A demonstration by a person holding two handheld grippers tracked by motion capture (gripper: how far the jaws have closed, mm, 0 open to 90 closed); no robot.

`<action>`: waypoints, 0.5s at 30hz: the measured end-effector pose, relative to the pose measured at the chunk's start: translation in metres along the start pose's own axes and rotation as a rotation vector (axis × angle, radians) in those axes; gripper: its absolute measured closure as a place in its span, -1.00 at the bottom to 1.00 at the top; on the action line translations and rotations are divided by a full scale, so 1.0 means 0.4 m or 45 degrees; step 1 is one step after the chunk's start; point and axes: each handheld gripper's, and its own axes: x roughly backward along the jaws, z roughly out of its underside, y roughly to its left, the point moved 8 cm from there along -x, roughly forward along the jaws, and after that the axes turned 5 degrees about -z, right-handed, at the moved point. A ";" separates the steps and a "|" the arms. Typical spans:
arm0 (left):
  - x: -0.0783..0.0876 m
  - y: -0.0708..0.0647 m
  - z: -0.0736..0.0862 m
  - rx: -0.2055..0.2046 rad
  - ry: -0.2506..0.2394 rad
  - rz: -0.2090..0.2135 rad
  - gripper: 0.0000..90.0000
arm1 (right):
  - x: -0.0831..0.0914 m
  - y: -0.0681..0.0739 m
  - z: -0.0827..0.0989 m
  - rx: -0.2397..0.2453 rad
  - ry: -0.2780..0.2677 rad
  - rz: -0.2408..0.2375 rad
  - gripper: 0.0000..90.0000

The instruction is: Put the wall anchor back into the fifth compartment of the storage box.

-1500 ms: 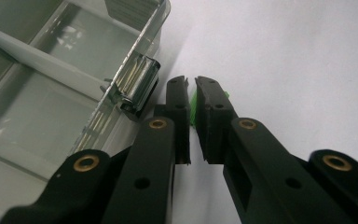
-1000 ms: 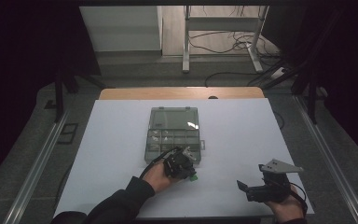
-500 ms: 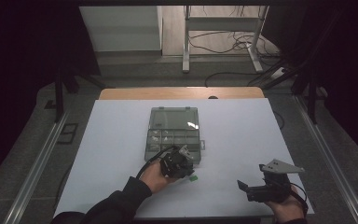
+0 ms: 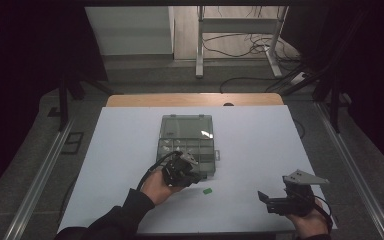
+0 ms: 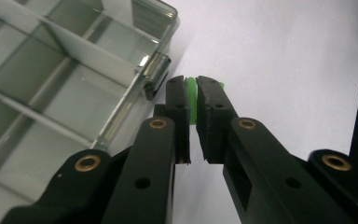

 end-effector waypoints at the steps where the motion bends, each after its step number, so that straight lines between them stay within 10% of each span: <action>1: 0.000 0.000 0.000 0.000 0.000 0.000 0.87 | 0.000 -0.001 0.000 0.000 0.000 0.003 -1.00; 15: 0.051 0.048 0.015 0.034 -0.019 -0.039 0.87 | -0.001 -0.005 0.004 0.047 0.019 0.019 -1.00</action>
